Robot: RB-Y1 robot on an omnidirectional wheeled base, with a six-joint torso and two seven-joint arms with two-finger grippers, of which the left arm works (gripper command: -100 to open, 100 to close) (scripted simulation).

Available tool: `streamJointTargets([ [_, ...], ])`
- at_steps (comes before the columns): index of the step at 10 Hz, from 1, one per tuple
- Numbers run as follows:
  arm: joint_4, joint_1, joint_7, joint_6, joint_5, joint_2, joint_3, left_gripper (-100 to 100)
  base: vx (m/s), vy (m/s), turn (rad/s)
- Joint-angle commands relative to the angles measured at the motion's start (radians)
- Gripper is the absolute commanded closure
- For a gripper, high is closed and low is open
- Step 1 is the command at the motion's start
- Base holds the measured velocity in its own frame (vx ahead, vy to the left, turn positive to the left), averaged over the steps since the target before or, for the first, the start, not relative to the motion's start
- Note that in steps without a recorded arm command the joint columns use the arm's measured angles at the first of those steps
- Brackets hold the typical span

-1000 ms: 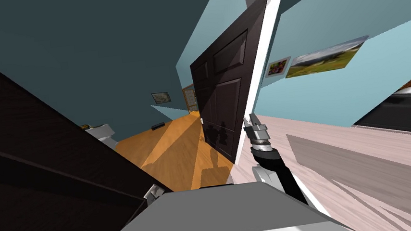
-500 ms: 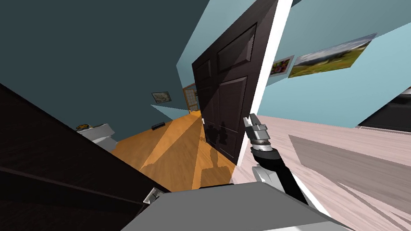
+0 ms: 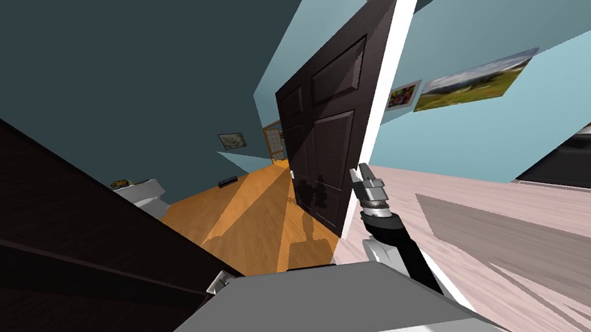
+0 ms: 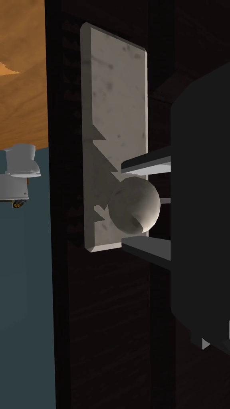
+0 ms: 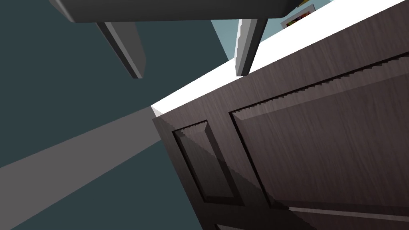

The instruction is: Push the door open

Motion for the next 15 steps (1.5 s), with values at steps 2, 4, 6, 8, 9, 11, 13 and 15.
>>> streamJointTargets([
  [2, 0.000, -0.001, -0.002, -0.021, 0.024, 0.013, 0.017, 100, 0.097, 0.146, 0.017],
  [4, -0.006, 0.003, -0.007, -0.036, 0.053, 0.019, 0.030, 100, 0.119, 0.188, 0.024],
  [6, -0.011, 0.007, -0.012, -0.050, 0.079, 0.022, 0.041, 100, 0.122, 0.181, 0.020],
  [8, -0.017, 0.011, -0.018, -0.064, 0.106, 0.024, 0.053, 100, 0.130, 0.144, 0.044],
  [9, -0.021, 0.013, -0.021, -0.074, 0.126, 0.024, 0.061, 100, 0.135, 0.169, 0.040],
  [11, -0.027, 0.017, -0.027, -0.090, 0.155, 0.023, 0.074, 100, 0.144, 0.162, 0.039],
  [13, -0.035, 0.023, -0.035, -0.110, 0.194, 0.019, 0.091, 100, 0.162, 0.171, 0.044],
  [15, -0.041, 0.027, -0.040, -0.125, 0.222, 0.013, 0.103, 100, 0.155, 0.180, 0.061],
])
